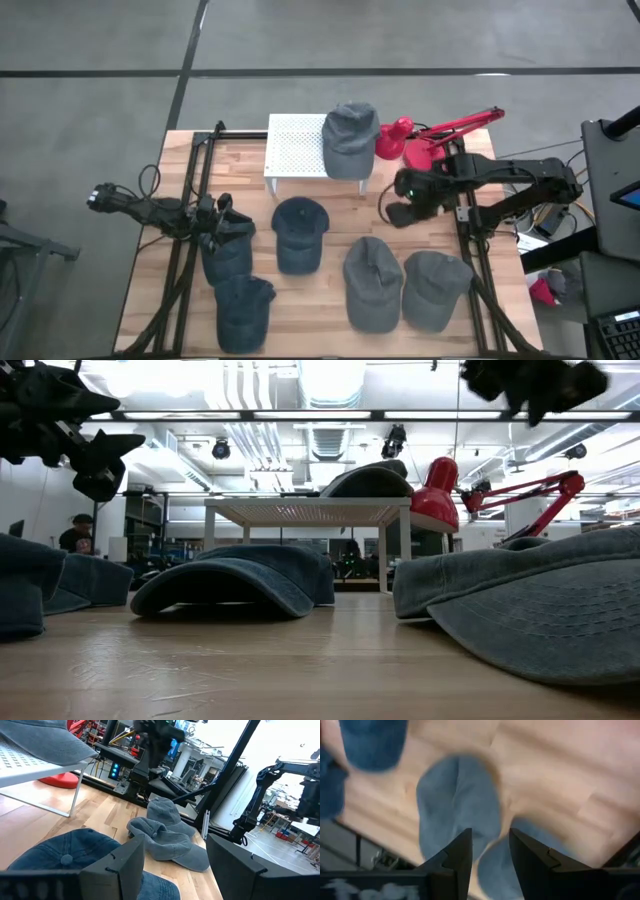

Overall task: Pick & Place hat
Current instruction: Put the gray cap on top of the gray cap on the shelf

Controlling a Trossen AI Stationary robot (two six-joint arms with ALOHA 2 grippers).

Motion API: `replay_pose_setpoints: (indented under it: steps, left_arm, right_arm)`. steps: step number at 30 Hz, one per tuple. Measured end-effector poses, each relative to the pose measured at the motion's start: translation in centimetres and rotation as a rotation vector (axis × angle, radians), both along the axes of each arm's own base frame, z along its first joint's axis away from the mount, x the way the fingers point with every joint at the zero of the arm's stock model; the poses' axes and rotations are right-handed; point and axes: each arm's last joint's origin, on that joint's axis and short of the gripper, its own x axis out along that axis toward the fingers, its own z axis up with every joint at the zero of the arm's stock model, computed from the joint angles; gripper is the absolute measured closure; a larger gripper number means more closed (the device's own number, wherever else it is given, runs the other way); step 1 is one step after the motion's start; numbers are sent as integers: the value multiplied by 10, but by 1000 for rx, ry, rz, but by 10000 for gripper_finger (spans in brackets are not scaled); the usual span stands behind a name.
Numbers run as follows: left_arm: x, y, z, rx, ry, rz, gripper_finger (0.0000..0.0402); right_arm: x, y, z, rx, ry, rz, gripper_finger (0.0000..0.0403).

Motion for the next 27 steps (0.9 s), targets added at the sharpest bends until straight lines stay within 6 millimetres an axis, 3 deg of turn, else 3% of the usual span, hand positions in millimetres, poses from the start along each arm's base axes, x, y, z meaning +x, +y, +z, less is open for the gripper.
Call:
replay_pose_setpoints:
  steps: [12, 27]
  left_arm:
    - [0, 0, 0, 0, 0, 0, 186]
    - [0, 0, 0, 0, 1, 0, 186]
  right_arm:
    - [-17, 72, 0, 117, 114, -93, 250]
    - [-39, 131, -11, 150, 286, -270, 156]
